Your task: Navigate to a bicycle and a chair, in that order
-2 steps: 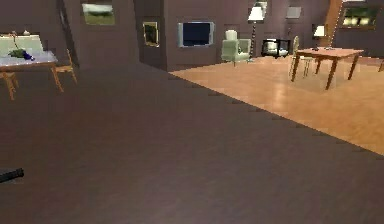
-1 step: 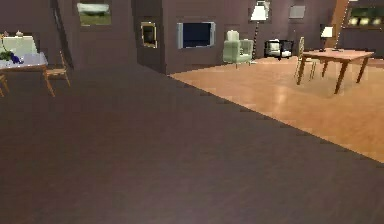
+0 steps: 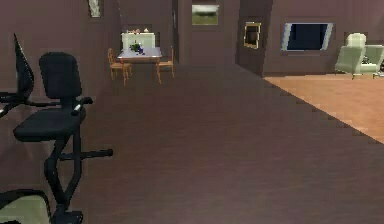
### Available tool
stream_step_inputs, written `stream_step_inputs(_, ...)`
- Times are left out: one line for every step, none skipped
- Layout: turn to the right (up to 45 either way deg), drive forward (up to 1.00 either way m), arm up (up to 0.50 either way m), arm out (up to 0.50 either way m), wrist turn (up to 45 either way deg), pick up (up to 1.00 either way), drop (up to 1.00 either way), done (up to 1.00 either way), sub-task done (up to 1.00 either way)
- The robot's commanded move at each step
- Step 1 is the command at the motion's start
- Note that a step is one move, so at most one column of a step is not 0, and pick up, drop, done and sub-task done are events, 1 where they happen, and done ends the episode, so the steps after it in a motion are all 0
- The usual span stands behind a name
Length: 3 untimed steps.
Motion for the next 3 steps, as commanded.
stream_step_inputs(0.0, 1.0, 0.0, 0.0, 0.0, 0.0, 0.0, 0.0, 0.0)
stream_step_inputs(0.0, 1.0, 0.0, 0.0, 0.0, 0.0, 0.0, 0.0, 0.0)
stream_step_inputs(0.0, 1.0, 0.0, 0.0, 0.0, 0.0, 0.0, 0.0, 0.0)
